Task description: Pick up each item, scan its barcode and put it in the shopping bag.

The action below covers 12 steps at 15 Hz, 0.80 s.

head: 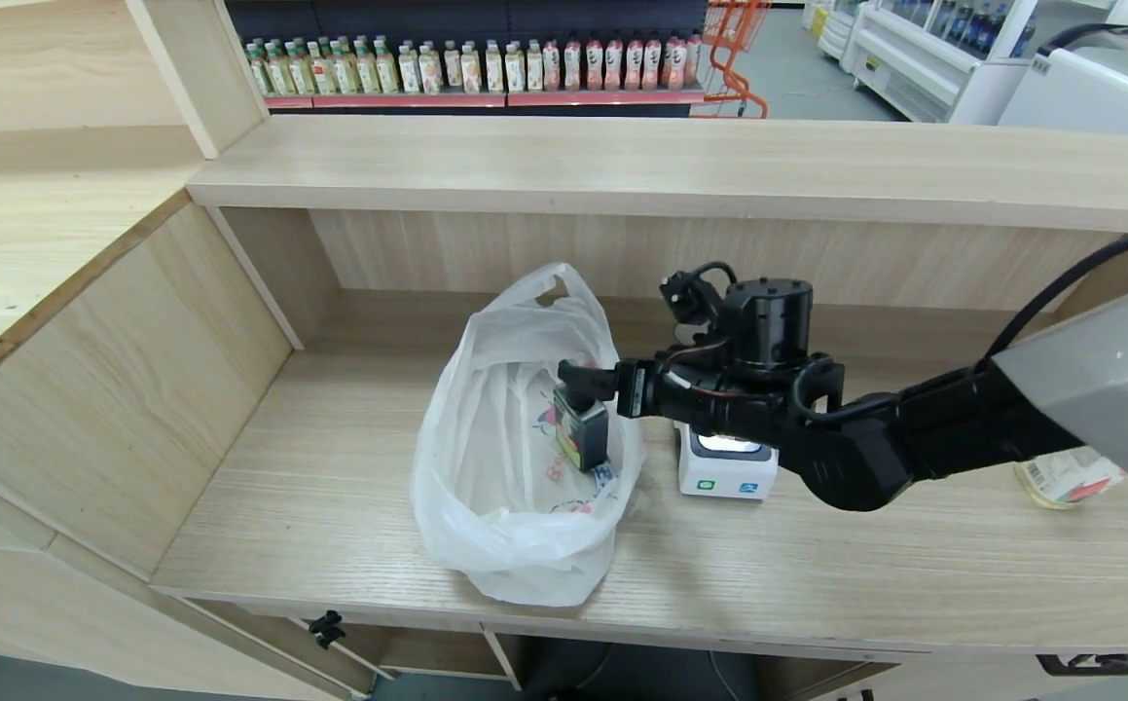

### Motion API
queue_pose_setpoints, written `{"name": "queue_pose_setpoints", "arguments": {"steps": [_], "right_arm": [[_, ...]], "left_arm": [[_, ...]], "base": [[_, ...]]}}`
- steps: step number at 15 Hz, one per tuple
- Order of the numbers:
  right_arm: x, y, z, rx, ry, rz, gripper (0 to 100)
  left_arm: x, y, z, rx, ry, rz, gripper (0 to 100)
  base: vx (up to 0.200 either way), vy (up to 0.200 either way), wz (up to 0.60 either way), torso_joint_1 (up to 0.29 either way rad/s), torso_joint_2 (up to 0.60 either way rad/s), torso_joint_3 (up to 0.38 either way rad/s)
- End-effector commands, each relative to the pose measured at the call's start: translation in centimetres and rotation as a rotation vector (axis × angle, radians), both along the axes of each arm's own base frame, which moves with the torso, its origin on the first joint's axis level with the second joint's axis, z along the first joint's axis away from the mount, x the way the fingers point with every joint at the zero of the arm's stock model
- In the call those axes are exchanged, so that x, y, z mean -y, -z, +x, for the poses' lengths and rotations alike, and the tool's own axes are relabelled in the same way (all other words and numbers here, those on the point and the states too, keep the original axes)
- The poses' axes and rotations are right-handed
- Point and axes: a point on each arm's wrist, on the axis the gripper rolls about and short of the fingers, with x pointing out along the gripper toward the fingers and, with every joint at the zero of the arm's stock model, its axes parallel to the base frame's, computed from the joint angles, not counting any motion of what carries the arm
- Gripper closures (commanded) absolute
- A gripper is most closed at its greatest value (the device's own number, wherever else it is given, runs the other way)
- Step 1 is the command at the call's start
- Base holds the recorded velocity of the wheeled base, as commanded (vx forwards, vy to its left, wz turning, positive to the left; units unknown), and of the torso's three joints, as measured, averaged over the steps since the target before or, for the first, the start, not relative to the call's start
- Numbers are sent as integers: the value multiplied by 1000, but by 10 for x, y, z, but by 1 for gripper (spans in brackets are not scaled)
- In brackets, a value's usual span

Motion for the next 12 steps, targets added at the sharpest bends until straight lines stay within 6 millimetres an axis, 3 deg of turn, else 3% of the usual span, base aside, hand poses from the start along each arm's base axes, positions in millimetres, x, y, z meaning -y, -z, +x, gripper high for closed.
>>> {"name": "queue_pose_setpoints", "arguments": {"steps": [1,2,4,5,6,7,8,12], "right_arm": [[21,-51,-22,-7,24,150,0],[33,-63,-32,-13,35,177,0],[72,-82,-71,-21,70,172,0],[101,-94,-103,-17,96,171,0],[109,-96,-112,-22,110,164,0],[143,-95,-140,-10,187,23,0],[163,-89,-158,24,243,-107,0],[188,-80,-202,95,416,-221,0]], "left_arm": [[0,0,0,0,0,0,0],[0,0,0,0,-2,0,0],[0,0,0,0,-2,0,0],[0,0,0,0,-2,0,0],[0,0,0,0,0,0,0],[0,0,0,0,0,0,0],[0,0,0,0,0,0,0],[0,0,0,0,0,0,0]], "base": [[0,0,0,0,0,0],[0,0,0,0,0,0],[0,0,0,0,0,0],[0,0,0,0,0,0],[0,0,0,0,0,0],[0,0,0,0,0,0],[0,0,0,0,0,0],[0,0,0,0,0,0]]}}
